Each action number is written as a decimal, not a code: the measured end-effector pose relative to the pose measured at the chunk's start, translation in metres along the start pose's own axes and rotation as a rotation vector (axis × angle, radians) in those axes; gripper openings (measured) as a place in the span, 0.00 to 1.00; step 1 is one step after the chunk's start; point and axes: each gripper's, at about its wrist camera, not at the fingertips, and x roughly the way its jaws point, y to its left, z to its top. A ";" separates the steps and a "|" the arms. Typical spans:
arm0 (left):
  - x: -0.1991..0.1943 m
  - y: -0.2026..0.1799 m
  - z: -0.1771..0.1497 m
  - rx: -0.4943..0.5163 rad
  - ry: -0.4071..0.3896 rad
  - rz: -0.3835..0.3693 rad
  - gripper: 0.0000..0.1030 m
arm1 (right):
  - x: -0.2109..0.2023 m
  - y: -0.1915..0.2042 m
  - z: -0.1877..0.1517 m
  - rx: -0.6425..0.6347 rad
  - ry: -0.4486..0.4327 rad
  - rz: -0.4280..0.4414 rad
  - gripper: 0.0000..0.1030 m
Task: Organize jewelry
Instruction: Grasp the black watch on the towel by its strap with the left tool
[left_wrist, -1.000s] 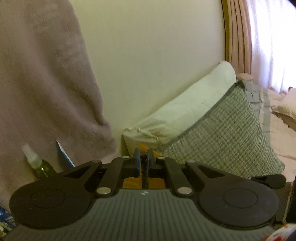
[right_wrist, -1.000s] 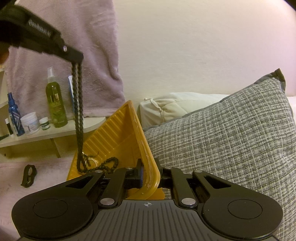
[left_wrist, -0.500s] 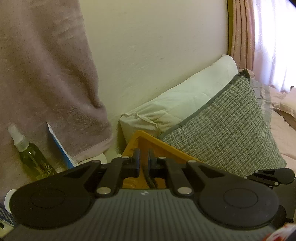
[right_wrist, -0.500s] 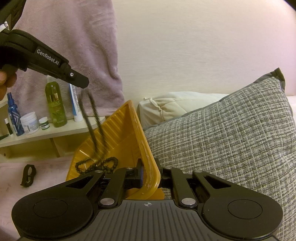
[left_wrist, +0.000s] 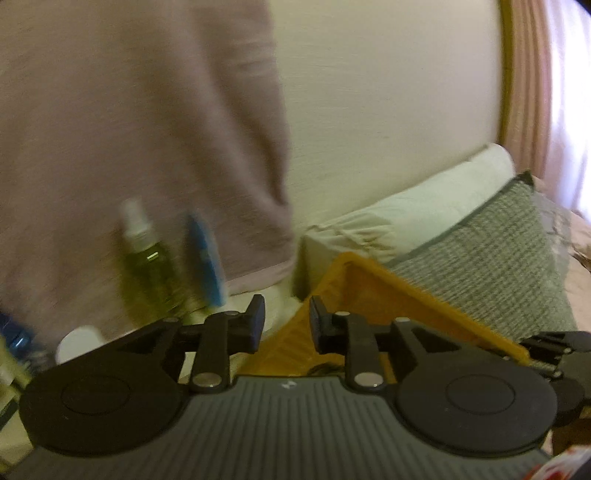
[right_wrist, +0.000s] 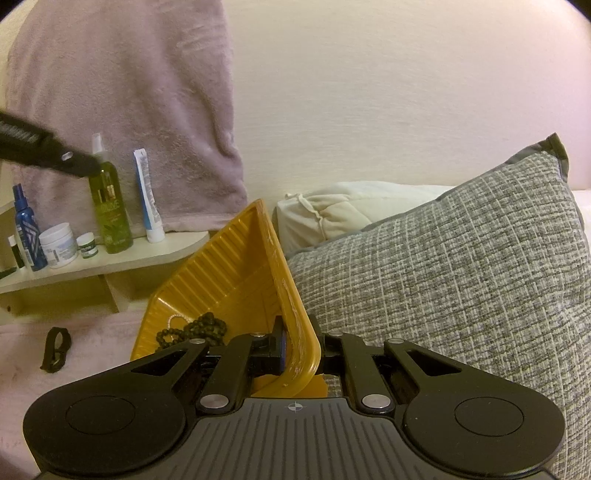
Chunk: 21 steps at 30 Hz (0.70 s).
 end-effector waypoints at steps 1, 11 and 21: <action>-0.004 0.006 -0.006 -0.020 0.000 0.022 0.23 | -0.001 0.000 0.000 0.000 0.000 -0.001 0.09; -0.031 0.053 -0.070 -0.176 -0.003 0.249 0.29 | -0.001 0.001 -0.001 -0.001 0.001 -0.006 0.09; -0.040 0.095 -0.142 -0.336 0.029 0.376 0.45 | 0.001 0.005 0.000 -0.013 0.001 -0.012 0.09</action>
